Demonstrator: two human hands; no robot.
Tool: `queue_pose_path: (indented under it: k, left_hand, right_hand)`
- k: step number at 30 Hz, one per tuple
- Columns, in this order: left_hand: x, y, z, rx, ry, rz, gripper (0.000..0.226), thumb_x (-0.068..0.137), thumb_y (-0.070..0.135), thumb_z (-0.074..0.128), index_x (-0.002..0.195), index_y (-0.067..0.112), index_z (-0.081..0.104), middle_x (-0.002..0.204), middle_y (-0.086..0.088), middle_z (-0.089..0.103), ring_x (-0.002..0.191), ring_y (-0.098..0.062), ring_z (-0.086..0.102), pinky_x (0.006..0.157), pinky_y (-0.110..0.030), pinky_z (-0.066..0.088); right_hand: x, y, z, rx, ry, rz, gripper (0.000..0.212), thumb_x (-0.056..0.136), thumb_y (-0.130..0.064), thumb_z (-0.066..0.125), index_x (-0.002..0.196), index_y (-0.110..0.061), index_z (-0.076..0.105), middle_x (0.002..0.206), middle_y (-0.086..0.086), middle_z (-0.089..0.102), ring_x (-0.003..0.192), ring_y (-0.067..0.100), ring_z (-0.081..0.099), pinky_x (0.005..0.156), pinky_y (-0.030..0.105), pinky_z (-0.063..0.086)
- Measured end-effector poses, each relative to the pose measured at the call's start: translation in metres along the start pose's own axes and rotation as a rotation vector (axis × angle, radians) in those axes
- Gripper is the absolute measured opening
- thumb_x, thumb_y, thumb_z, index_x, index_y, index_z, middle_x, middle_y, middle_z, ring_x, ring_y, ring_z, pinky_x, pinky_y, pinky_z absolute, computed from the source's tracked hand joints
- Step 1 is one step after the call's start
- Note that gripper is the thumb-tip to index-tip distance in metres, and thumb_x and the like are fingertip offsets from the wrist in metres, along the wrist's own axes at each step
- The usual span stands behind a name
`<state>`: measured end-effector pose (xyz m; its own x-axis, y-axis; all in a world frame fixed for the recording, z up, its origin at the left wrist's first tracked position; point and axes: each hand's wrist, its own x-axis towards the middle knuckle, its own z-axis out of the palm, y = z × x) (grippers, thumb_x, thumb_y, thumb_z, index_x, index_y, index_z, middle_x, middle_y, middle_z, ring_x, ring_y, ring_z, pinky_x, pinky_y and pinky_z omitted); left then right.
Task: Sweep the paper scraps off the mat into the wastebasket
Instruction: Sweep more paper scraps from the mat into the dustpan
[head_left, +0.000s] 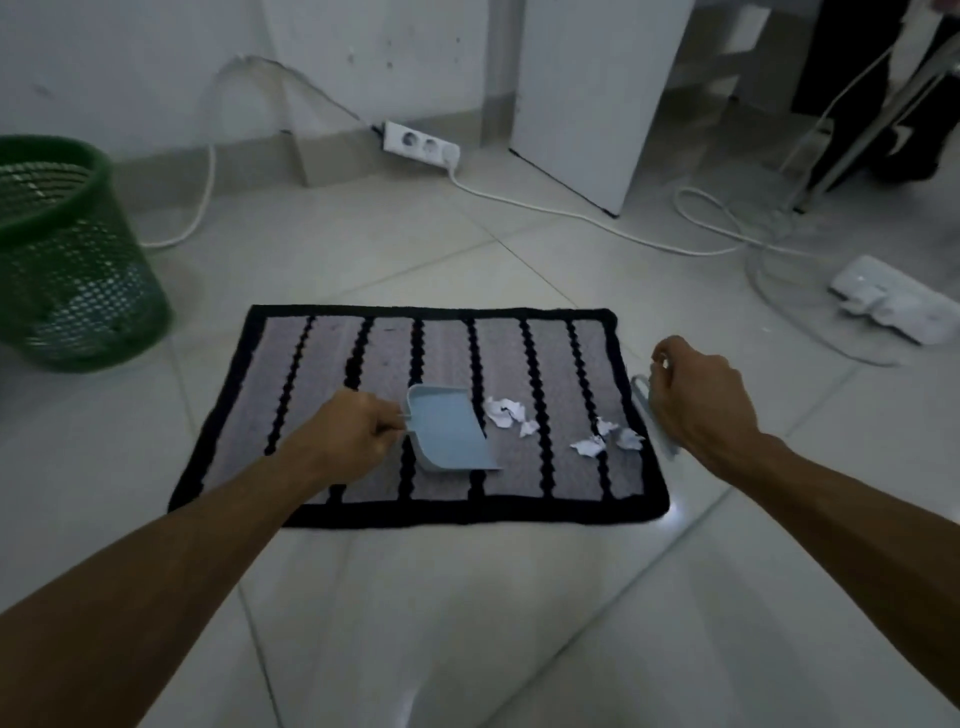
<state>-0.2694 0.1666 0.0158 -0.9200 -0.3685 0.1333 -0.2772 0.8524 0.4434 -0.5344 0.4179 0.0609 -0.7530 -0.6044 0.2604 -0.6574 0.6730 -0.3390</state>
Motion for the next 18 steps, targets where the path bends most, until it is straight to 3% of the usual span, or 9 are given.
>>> queue_pose_path:
  k: [3, 7, 11, 12, 15, 18]
  left_hand:
    - [-0.002, 0.008, 0.008, -0.022, -0.045, -0.078, 0.015, 0.079, -0.003, 0.063, 0.082, 0.002, 0.077, 0.079, -0.010, 0.076, 0.058, -0.018, 0.065, 0.061, -0.024, 0.047]
    - [-0.007, 0.012, 0.009, -0.063, -0.057, -0.156, 0.018, 0.080, -0.004, 0.063, 0.087, 0.005, 0.077, 0.076, -0.005, 0.076, 0.058, 0.009, 0.059, 0.054, -0.005, 0.043]
    - [-0.019, 0.016, 0.016, -0.087, -0.056, -0.213, 0.019, 0.079, -0.002, 0.063, 0.089, 0.006, 0.077, 0.084, -0.006, 0.076, 0.055, 0.001, 0.062, 0.061, -0.014, 0.052]
    - [-0.023, 0.016, 0.018, -0.091, -0.069, -0.226, 0.019, 0.079, -0.001, 0.063, 0.090, 0.007, 0.077, 0.082, -0.005, 0.076, 0.052, 0.004, 0.059, 0.056, -0.008, 0.047]
    - [-0.031, 0.015, 0.024, -0.118, -0.091, -0.252, 0.019, 0.080, 0.001, 0.062, 0.091, 0.009, 0.077, 0.081, -0.002, 0.076, 0.050, 0.010, 0.055, 0.050, -0.005, 0.041]
    - [-0.037, 0.011, 0.029, -0.155, -0.098, -0.283, 0.017, 0.082, 0.003, 0.063, 0.090, 0.010, 0.077, 0.080, -0.002, 0.076, 0.048, 0.005, 0.055, 0.050, -0.008, 0.044]
  right_hand:
    - [-0.018, -0.005, 0.013, 0.019, -0.062, 0.020, 0.013, 0.095, -0.009, 0.046, 0.090, 0.000, 0.054, 0.064, 0.010, 0.053, 0.056, 0.031, 0.054, 0.052, 0.034, 0.044]
    - [-0.017, -0.050, 0.030, 0.115, -0.113, -0.066, 0.016, 0.097, -0.010, 0.044, 0.088, -0.002, 0.054, 0.066, 0.012, 0.061, 0.055, 0.030, 0.059, 0.051, 0.043, 0.053]
    - [-0.014, -0.090, 0.036, 0.217, -0.111, -0.122, 0.017, 0.096, -0.010, 0.045, 0.088, -0.002, 0.057, 0.065, 0.010, 0.060, 0.050, 0.021, 0.051, 0.043, 0.034, 0.041]
    - [-0.012, -0.095, 0.036, 0.232, -0.104, -0.125, 0.018, 0.096, -0.010, 0.046, 0.088, -0.001, 0.058, 0.064, 0.010, 0.060, 0.049, 0.019, 0.048, 0.042, 0.031, 0.037]
    - [-0.002, -0.096, 0.033, 0.269, -0.049, -0.127, 0.019, 0.097, -0.013, 0.046, 0.091, -0.002, 0.060, 0.066, 0.010, 0.064, 0.051, 0.022, 0.057, 0.046, 0.036, 0.050]
    - [0.009, -0.082, 0.031, 0.143, 0.014, -0.133, 0.017, 0.096, -0.013, 0.047, 0.093, -0.003, 0.060, 0.066, 0.011, 0.064, 0.052, 0.026, 0.059, 0.051, 0.042, 0.054]
